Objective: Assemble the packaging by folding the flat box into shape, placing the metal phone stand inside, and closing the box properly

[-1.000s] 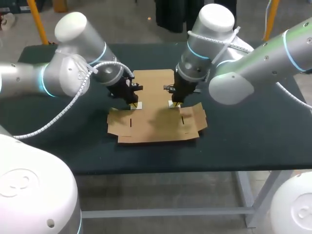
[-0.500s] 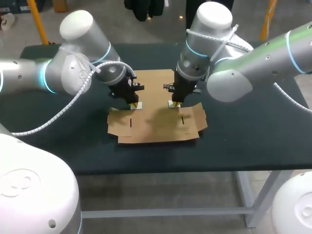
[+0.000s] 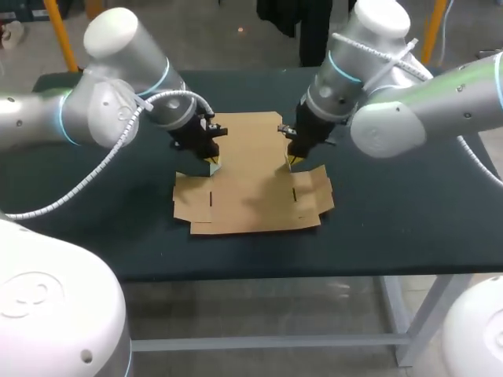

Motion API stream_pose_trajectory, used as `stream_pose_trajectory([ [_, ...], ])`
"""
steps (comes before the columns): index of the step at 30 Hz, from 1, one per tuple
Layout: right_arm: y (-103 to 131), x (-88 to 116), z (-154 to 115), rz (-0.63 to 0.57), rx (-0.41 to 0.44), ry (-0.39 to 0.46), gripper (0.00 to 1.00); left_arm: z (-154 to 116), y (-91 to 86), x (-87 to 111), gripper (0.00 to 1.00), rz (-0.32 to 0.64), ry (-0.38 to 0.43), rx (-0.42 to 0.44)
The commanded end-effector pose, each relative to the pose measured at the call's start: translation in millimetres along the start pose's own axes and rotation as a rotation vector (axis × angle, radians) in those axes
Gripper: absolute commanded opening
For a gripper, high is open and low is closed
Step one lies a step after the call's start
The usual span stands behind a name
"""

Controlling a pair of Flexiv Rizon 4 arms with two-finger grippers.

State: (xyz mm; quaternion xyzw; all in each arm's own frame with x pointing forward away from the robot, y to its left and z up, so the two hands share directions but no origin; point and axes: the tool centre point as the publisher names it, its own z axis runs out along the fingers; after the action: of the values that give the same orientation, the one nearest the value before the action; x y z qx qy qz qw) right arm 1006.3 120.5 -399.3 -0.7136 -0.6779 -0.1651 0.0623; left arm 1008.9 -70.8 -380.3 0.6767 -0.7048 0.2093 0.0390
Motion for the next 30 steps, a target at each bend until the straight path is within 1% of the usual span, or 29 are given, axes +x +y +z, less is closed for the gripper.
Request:
stream_pose_trajectory([
  [1, 6.2, -14.1, -12.5, 0.002, 0.045, 0.048, 0.0, -17.7, 3.2, -4.7, 0.0, -0.008, 0.01, 0.008],
  [9, 8.7, -29.4, -26.4, -0.007, 0.093, 0.147, 0.0, -31.5, 6.0, -12.4, 0.0, -0.044, 0.038, 0.02],
  [18, 4.2, -44.9, -48.9, -0.003, 0.102, 0.178, 0.0, -54.8, 18.1, -16.6, 0.0, -0.082, 0.054, 0.049],
  [24, -6.6, -53.5, -65.3, -0.002, 0.116, 0.189, 0.0, -69.2, 35.1, -21.2, 0.0, -0.111, 0.071, 0.071],
  [30, -27.6, -59.2, -78.1, -0.011, 0.111, 0.19, 0.0, -82.8, 54.9, -24.8, 0.0, -0.129, 0.099, 0.092],
])
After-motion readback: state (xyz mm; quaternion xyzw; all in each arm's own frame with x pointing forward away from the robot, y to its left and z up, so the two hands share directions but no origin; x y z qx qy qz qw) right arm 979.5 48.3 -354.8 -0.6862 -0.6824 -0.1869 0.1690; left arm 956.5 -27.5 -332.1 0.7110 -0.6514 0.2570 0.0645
